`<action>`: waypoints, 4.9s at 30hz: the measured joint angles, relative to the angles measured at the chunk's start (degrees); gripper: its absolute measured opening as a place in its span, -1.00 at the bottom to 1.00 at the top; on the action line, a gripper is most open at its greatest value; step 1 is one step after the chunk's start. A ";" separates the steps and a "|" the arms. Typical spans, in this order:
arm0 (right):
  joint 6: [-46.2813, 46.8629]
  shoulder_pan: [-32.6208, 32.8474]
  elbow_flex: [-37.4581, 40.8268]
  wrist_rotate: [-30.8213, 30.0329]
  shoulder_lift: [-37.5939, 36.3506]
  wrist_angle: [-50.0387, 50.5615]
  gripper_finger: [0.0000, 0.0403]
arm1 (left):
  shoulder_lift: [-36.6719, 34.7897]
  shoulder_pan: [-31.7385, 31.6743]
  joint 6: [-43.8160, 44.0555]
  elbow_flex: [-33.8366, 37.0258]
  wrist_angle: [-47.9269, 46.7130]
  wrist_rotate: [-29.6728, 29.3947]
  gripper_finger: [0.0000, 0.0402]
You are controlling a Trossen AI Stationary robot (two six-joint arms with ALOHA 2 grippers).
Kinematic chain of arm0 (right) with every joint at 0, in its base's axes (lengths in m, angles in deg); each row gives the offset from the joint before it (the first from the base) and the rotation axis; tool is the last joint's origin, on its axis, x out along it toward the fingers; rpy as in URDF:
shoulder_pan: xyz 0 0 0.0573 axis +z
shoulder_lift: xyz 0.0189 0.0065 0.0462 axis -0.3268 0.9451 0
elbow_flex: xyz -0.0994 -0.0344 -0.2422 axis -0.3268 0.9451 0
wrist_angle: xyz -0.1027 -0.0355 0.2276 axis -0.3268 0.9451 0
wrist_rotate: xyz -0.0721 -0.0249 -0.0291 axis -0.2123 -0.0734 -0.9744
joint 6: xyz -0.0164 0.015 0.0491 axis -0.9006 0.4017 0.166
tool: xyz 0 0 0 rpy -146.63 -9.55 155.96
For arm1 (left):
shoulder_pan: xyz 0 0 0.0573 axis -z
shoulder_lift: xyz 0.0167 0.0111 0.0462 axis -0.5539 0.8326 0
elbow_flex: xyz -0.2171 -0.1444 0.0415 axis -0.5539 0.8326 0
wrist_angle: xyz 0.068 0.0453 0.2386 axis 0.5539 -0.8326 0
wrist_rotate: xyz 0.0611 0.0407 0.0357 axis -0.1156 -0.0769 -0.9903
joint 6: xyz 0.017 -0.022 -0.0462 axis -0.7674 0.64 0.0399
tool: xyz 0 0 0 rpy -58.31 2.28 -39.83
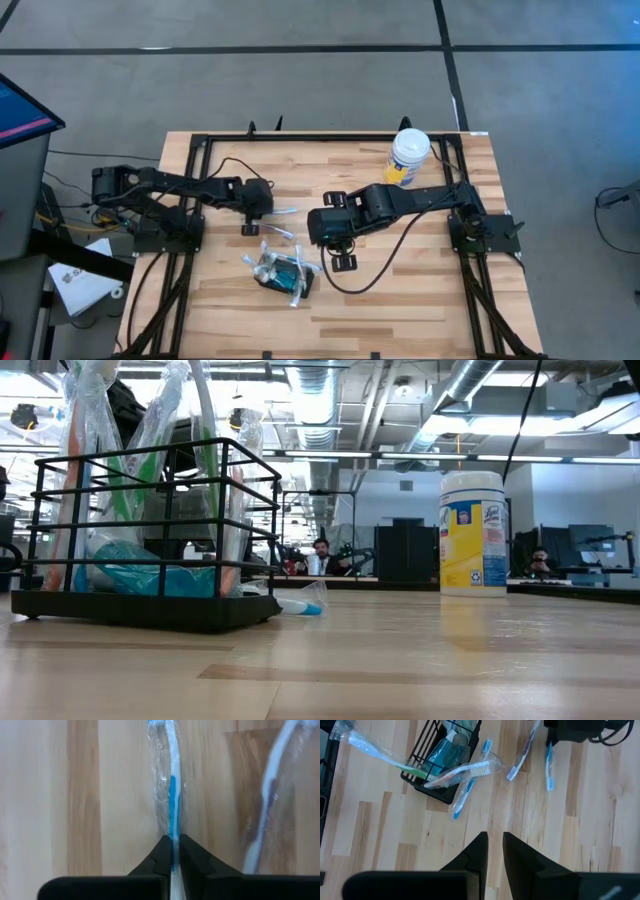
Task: Pick & Place toothbrushing station
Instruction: Put the blue toothbrush into the mesh organizer
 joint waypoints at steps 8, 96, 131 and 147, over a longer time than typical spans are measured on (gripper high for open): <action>0.02 -0.41 0.00 0.00 0.00 0.02 -0.75 | -6.83 0.00 2.66 0.22 -0.43 -1.21 -0.97; -8.39 -8.03 47.28 4.98 -19.08 -87.49 -0.92 | -45.21 11.91 10.33 -0.04 26.42 5.92 -0.96; -8.80 -11.27 47.21 7.72 -19.08 -96.47 -0.19 | -40.52 12.63 9.02 -0.02 31.37 6.13 -0.96; -8.81 -11.23 47.21 7.54 -19.06 -94.95 -0.37 | -31.68 12.63 8.45 -0.02 39.98 6.13 -0.96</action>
